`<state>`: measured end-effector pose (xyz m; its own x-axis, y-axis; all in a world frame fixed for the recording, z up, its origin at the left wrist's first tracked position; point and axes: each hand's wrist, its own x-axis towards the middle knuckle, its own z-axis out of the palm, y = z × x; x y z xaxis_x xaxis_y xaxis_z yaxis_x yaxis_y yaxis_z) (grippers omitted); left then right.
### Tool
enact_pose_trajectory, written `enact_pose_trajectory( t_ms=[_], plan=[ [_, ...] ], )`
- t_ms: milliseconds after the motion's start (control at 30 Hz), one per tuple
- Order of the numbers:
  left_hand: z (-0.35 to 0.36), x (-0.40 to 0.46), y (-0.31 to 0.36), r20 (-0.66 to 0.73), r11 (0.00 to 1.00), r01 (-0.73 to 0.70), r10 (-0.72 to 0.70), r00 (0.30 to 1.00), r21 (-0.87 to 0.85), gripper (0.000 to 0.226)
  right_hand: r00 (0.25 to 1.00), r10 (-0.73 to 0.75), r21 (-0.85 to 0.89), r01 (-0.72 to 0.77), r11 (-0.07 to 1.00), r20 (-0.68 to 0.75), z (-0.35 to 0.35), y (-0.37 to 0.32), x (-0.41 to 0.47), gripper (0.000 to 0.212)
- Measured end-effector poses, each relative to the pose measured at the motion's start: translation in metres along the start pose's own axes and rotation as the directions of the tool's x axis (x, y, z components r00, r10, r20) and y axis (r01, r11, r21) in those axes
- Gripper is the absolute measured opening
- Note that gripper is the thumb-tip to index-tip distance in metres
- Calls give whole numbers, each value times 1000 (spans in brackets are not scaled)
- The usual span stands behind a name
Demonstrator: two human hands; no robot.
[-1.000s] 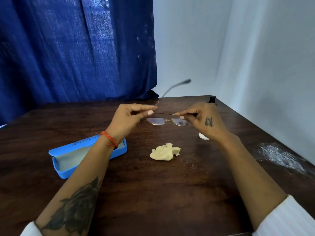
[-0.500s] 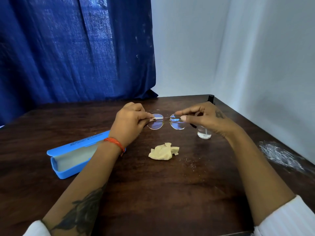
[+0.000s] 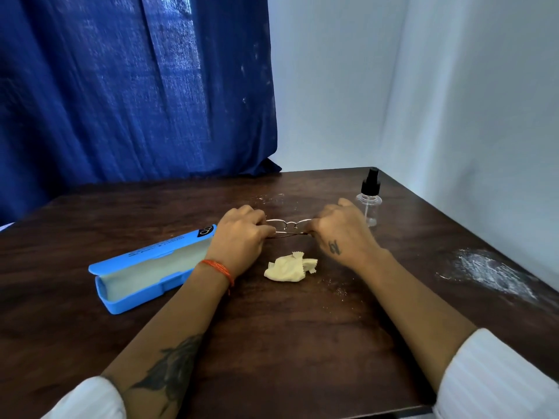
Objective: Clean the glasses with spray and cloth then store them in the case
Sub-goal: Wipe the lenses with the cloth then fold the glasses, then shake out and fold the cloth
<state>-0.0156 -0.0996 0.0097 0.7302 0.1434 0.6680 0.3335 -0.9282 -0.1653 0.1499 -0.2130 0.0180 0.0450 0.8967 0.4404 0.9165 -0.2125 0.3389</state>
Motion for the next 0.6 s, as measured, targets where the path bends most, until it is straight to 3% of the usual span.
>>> enact_pose_trajectory(
  t_ms=[267, 367, 433, 533, 600],
  plan=[
    [3, -9, 3, 93, 1000, 18, -16, 996, -22, 16, 998, -11, -85, 17, 996, 67, -13, -17, -7, 18],
    [0, -10, 10, 111, 997, 56, -49, 993, -60, 15, 994, -31, -47, 36, 998, 109, -23, -23, -9, 10],
    [-2, -11, 14, 123, 994, 65, -54, 991, -88, 18, 985, 8, 14, -11, 1000, 173, -29, -25, -12, 17],
    [-2, -14, 15, 115, 989, 81, -67, 991, -127, 19, 983, 97, 133, -119, 984, 157, -29, -25, -17, 19],
    [-2, -18, 16, 85, 977, 123, -110, 990, -174, 14, 972, 208, 318, -233, 919, 111, -25, -21, -20, 23]
  ],
)
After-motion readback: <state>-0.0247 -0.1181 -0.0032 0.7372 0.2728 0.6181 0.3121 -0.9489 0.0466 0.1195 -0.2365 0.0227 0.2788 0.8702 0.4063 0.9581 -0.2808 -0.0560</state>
